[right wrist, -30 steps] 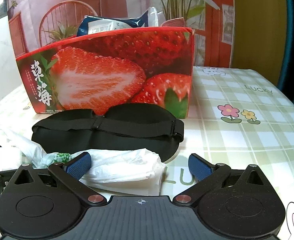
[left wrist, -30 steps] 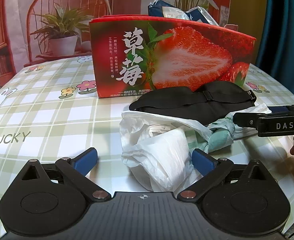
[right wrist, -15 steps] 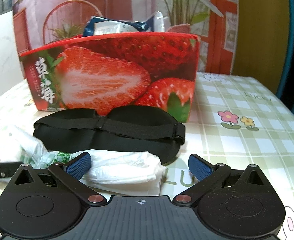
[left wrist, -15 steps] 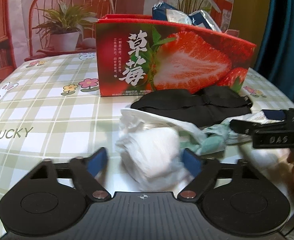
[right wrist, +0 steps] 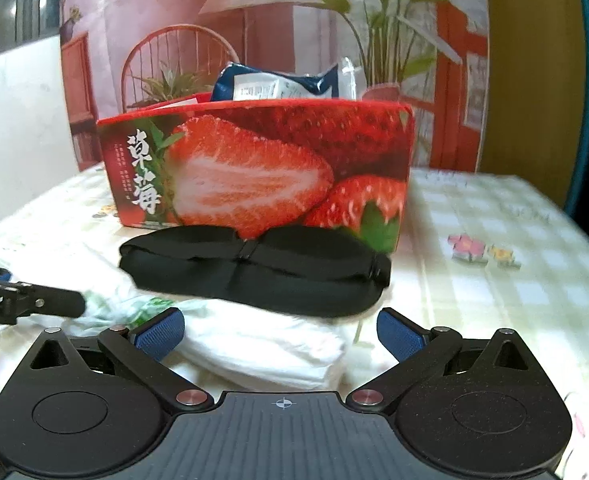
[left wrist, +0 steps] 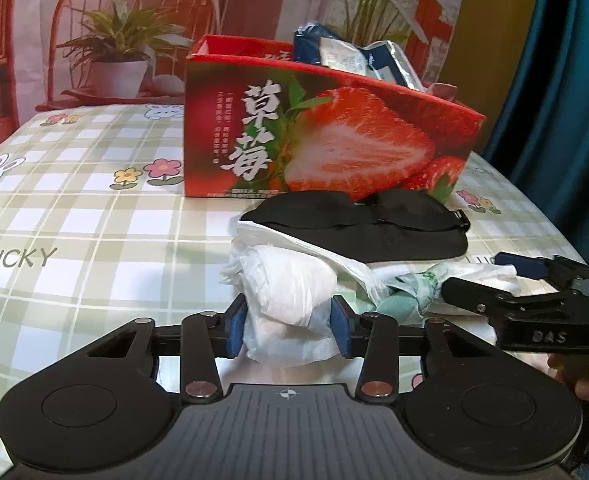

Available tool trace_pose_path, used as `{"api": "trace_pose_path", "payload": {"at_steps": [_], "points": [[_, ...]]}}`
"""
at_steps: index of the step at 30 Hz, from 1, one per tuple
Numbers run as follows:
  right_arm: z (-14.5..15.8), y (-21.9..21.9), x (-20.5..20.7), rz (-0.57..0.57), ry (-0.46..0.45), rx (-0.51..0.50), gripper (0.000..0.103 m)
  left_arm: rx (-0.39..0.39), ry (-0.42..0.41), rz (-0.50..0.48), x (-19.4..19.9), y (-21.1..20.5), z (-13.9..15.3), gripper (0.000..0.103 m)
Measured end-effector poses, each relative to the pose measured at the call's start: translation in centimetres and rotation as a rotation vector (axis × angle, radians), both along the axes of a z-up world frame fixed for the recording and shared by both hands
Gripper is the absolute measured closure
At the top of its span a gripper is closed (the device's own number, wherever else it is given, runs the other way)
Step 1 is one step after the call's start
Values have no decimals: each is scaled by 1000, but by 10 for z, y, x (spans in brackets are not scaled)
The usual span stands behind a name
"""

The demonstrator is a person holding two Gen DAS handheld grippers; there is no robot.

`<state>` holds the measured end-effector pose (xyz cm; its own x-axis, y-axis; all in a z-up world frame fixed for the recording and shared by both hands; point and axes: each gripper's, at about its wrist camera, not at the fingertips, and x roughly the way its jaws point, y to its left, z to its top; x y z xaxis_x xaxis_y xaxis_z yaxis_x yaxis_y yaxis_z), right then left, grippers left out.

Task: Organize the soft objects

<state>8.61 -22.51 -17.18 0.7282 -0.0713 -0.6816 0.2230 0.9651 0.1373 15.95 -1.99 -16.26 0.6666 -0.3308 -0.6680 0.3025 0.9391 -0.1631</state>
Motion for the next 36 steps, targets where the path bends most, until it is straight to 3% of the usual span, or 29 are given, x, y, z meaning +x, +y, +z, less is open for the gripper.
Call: {"api": "trace_pose_path", "payload": {"at_steps": [4, 11, 13, 15, 21, 23, 25, 36], "points": [[-4, -8, 0, -21, 11, 67, 17, -11, 13, 4, 0, 2, -2, 61], [0, -11, -6, -59, -22, 128, 21, -22, 41, 75, 4, 12, -5, 62], [-4, -14, -7, -68, -8, 169, 33, -14, 39, 67, 4, 10, -5, 62], [-9, -18, -8, -86, 4, 214, 39, -9, 38, 61, 3, 9, -5, 62], [-14, -34, -18, -174, -58, 344, 42, -15, 43, 60, 4, 10, -8, 62], [-15, -36, -19, -181, -59, 337, 43, -14, 42, 56, 4, 9, -9, 62], [-16, -33, -18, -175, -55, 313, 53, -14, 42, 54, 4, 9, -10, 62], [-11, -17, -13, -105, -42, 206, 70, -21, 41, 62, 4, 9, -13, 62]]}}
